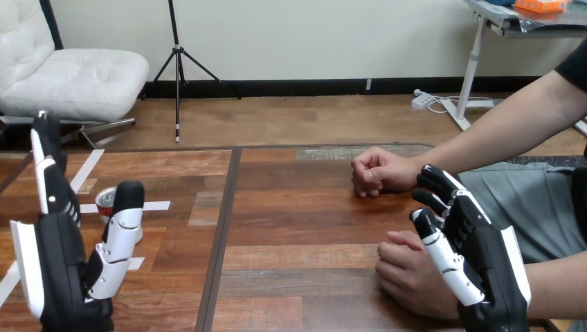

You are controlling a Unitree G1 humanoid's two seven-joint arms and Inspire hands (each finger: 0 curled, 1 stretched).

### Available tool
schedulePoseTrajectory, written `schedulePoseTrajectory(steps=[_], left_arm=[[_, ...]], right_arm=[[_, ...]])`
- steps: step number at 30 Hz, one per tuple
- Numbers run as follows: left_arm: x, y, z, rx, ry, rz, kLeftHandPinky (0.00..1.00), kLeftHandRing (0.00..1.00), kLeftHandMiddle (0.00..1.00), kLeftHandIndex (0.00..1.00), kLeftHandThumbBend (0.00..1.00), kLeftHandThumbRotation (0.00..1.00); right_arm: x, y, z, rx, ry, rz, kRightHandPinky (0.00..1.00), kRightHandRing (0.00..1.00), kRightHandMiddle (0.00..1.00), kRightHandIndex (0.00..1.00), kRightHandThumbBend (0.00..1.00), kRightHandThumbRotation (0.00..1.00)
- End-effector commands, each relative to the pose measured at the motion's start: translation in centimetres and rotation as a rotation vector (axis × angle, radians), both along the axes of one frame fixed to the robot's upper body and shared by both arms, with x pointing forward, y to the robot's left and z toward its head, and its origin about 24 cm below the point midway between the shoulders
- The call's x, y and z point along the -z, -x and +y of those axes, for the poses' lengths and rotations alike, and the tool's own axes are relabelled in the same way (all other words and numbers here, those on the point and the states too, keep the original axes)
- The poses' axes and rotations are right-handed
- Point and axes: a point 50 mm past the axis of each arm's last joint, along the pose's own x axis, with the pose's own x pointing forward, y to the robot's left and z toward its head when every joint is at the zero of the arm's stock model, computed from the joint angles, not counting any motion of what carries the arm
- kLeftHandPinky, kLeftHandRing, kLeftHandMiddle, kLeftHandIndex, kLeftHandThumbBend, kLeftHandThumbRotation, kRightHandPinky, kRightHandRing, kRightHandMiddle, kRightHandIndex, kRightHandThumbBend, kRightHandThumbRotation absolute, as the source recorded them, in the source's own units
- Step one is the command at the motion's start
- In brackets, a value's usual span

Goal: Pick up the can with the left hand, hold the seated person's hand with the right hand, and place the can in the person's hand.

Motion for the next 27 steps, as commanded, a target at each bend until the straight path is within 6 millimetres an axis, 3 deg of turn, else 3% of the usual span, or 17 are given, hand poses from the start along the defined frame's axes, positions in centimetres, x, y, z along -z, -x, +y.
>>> schedulePoseTrajectory(steps=[1, 27], left_arm=[[0.8, 0.5, -0.1, -0.032, 0.028, 0.042, 1.00, 1.00, 1.00, 1.00, 0.68, 0.77], [2.2, -0.7, 1.1, -0.038, 0.059, 0.152, 1.00, 1.00, 1.00, 1.00, 0.68, 0.61]], right_arm=[[-1.5, -1.7, 0.4, -0.018, -0.004, -0.089, 0.76, 0.85, 0.88, 0.86, 0.52, 0.59], [-1.4, -1.7, 0.3, -0.027, 0.004, -0.091, 0.76, 0.85, 0.88, 0.85, 0.51, 0.58]])
